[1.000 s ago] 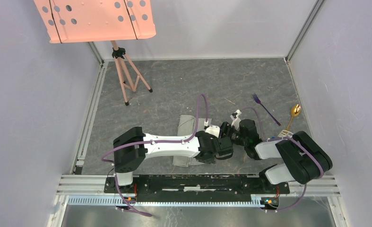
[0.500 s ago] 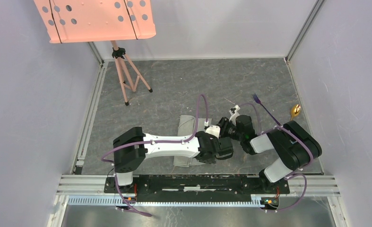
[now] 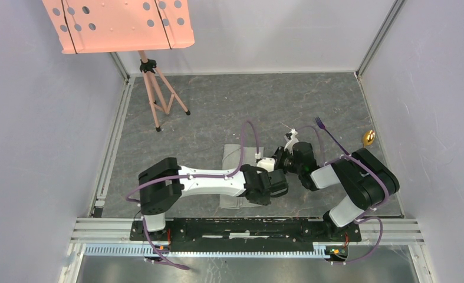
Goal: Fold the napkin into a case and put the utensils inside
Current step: Pick up the 2/3-rectangle-folded napkin at the center of the board.
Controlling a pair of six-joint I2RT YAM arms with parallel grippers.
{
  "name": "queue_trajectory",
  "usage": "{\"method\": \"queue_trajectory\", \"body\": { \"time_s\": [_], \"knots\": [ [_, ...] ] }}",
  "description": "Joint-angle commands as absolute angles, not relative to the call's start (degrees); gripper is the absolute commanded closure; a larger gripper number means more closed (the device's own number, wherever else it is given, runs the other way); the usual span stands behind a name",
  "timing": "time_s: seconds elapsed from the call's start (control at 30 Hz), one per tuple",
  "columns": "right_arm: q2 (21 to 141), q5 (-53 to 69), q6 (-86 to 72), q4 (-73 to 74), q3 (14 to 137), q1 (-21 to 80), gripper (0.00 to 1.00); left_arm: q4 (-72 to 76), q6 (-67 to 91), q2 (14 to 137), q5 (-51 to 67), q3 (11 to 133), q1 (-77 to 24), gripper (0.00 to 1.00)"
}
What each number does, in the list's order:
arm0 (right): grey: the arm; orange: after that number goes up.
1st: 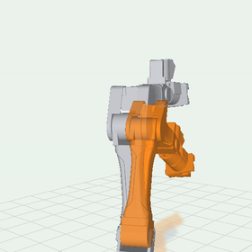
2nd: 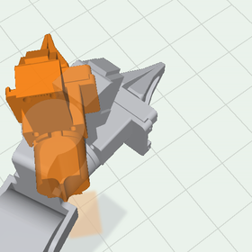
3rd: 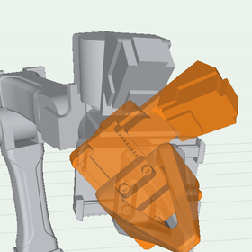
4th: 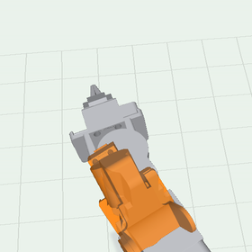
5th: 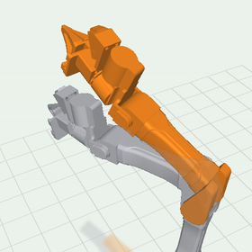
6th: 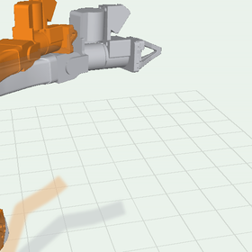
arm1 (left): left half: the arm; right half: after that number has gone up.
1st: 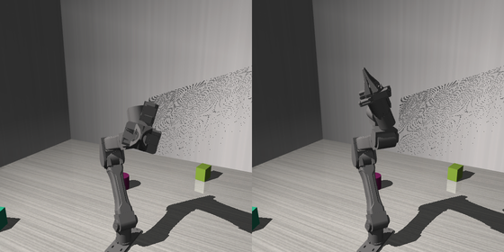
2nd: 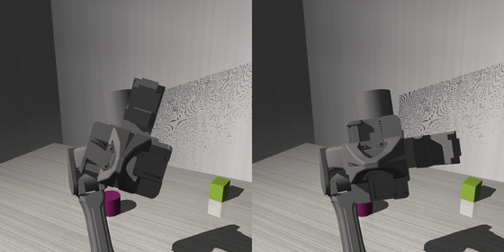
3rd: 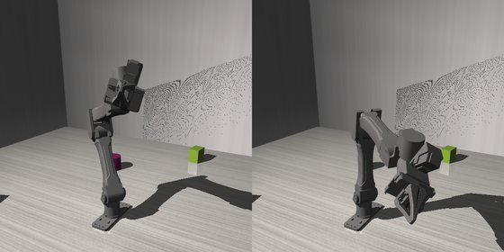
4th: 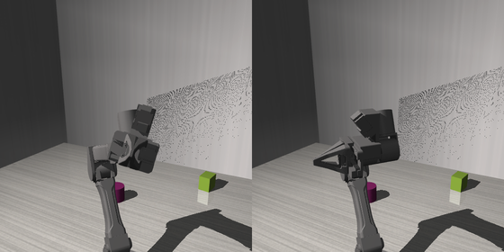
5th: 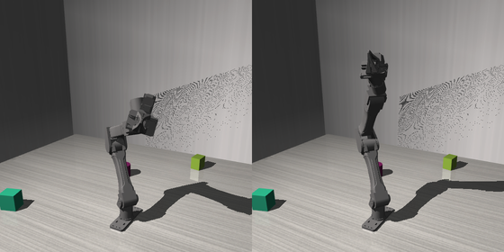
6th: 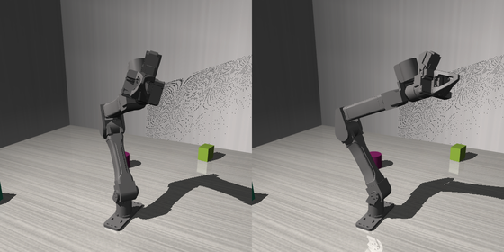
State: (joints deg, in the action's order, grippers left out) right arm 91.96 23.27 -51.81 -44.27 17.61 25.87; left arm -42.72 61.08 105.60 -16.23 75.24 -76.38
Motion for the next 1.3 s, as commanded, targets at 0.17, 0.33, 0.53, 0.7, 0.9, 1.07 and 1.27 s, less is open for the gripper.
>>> {"method": "queue_trajectory", "body": {
  "time_s": [0.17, 0.33, 0.53, 0.7, 0.9, 1.07, 1.27],
  "knots": [
    [88.78, 19.07, -37.13, -33.54, 23.01, 25.92, 1.0, -23.36, 54.21, 81.27, -4.34, 58.03, -68.14, 0.4],
    [87.98, 16.8, -31.77, -26.4, 26.28, 25.86, 1.0, -13.26, 53.24, 73.16, 4.16, 47.39, -52.36, 0.64],
    [89.52, 13.87, -22.27, -15.93, 34.04, 25.66, 1.0, -5.91, 53.54, 76.93, 4.01, 45.76, -44.5, 0.84],
    [91.85, 13.15, -16.86, -10.6, 40.6, 25.57, 1.0, -2.18, 53.09, 84.55, 5.7, 48.13, -42.0, 0.98],
    [93.01, 8.77, -13.43, -5.11, 44.96, 25.83, 1.0, 4.1, 54.19, 93.38, 6.25, 48.77, -39.65, 0.98],
    [92.99, 5.15, -12.62, -1.91, 47.26, 27.6, 1.0, 9.57, 55.71, 99.66, 8.44, 49.66, -38.93, 0.98],
    [92.23, -5.48, -14.0, 6.8, 52.89, 32.15, 1.0, 11.16, 57.09, 102.51, 7.81, 48.43, -38.92, 0.98]
  ]
}}
